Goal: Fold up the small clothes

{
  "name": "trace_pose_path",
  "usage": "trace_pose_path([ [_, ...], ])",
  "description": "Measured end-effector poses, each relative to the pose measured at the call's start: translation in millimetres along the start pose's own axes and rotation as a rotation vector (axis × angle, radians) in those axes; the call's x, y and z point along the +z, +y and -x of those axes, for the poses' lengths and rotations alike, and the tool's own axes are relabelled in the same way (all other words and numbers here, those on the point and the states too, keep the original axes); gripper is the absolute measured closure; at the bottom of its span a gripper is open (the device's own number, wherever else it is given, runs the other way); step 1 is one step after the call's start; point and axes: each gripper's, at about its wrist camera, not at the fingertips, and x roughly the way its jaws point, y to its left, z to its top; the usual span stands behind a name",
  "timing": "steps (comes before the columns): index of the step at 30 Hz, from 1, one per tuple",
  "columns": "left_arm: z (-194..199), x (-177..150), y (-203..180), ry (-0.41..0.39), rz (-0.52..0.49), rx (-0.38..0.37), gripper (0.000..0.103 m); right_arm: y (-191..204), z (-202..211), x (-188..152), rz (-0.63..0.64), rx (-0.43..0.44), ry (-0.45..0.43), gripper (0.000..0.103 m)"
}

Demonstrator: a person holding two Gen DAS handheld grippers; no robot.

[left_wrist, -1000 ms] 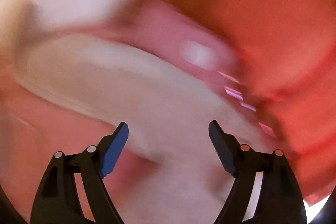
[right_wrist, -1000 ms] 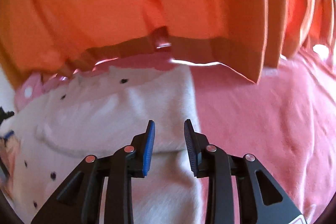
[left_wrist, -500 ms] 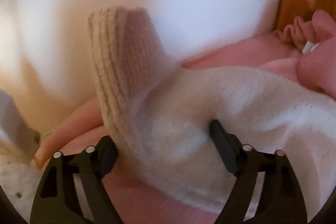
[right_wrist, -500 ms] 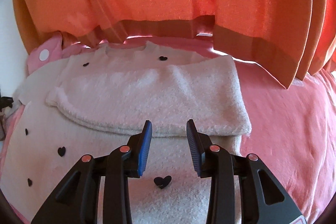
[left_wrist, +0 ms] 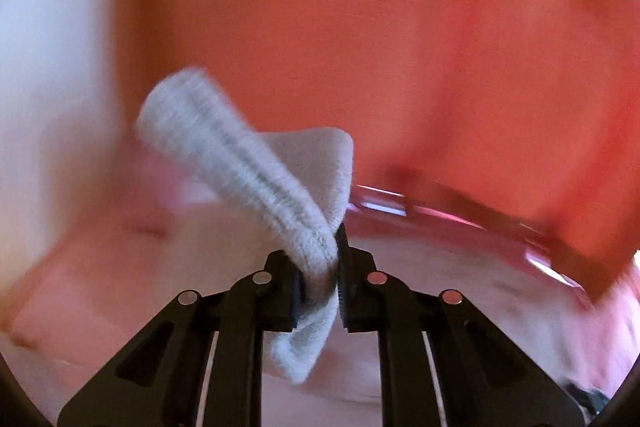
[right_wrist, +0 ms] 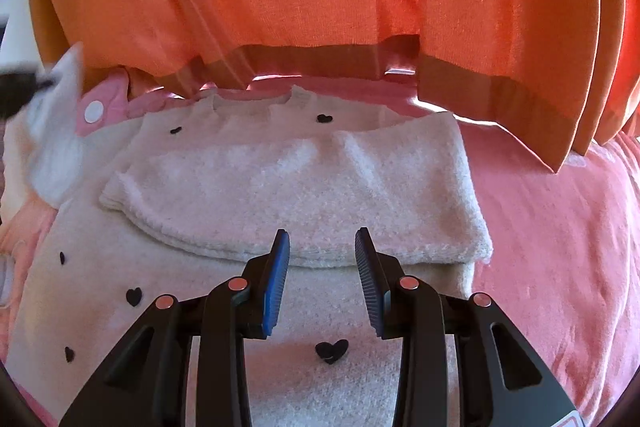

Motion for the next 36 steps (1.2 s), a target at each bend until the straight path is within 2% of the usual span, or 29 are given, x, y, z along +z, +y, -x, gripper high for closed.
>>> trace_pose_path([
  [2,-13.9,-25.5,-66.0,0.064,-0.055,-0.128,0.085,-5.4,-2.7,0.4,-0.006,-0.005,0.009,0.069],
  [3,-27.9,-50.7,-100.4,0.124,-0.088,-0.182,0.085,-8.0,-3.6,0.3,-0.011,-0.007,0.013,0.069],
  [5,-40.3,-87.8,-135.6,0.203,-0.105,-0.206,0.080,-19.1,-7.6,1.5,-0.033,-0.018,0.025,0.065],
  [7,-54.5,-114.2,-140.2,0.261,-0.090,-0.204,0.077,-29.4,-8.9,4.4,-0.065,-0.012,0.034,0.063],
  [8,-57.6,-120.0,-135.6,0.277,-0.069,-0.203,0.065,-33.8,-8.7,6.1,-0.086,0.002,0.036,0.063],
  [9,-42.8,-126.8,-111.4,0.283,-0.047,-0.203,0.062,-39.2,-8.1,8.7,-0.119,0.026,0.036,0.062],
  [11,-38.3,-125.1,-77.3,0.266,0.004,-0.164,0.052,-43.8,-9.0,11.9,-0.163,0.072,0.039,0.055],
  [14,-27.5,-108.3,-31.5,0.222,0.062,-0.061,0.050,-39.2,-20.6,18.5,-0.188,0.148,0.066,0.052],
  [16,-29.0,-110.9,-7.7,0.218,0.120,-0.025,0.048,-31.5,-32.3,25.5,-0.196,0.190,0.091,0.052],
  [19,-43.4,-107.6,38.4,0.255,0.285,0.007,0.048,-23.5,-56.8,38.4,-0.261,0.281,0.141,0.046],
  [20,-45.6,-108.5,47.9,0.262,0.320,0.007,0.048,-20.3,-65.1,43.0,-0.278,0.289,0.152,0.046],
  [23,-45.1,-110.1,61.5,0.260,0.355,0.025,0.048,2.9,-78.5,56.1,-0.300,0.221,0.161,0.046],
  [25,-47.1,-112.9,65.0,0.261,0.355,0.025,0.048,27.8,-72.7,60.8,-0.232,0.202,0.116,0.045],
  [27,-51.7,-114.9,62.9,0.270,0.347,0.030,0.048,71.5,-70.5,60.9,-0.063,0.140,0.078,0.044],
  [30,-53.2,-116.3,58.1,0.280,0.300,0.058,0.048,117.9,-89.9,54.2,0.150,0.085,0.111,0.043],
  [31,-53.8,-115.3,58.0,0.279,0.280,0.068,0.048,130.8,-104.1,51.6,0.217,0.057,0.144,0.047],
  [33,-56.5,-116.8,56.2,0.280,0.266,0.076,0.048,133.9,-114.3,50.6,0.254,0.003,0.148,0.079],
  [34,-55.9,-117.1,56.6,0.279,0.267,0.076,0.048,121.8,-109.4,57.2,0.206,0.010,0.134,0.097],
  [36,-55.8,-117.1,59.1,0.282,0.273,0.072,0.049,78.2,-76.4,70.9,0.023,0.073,0.049,0.097],
])
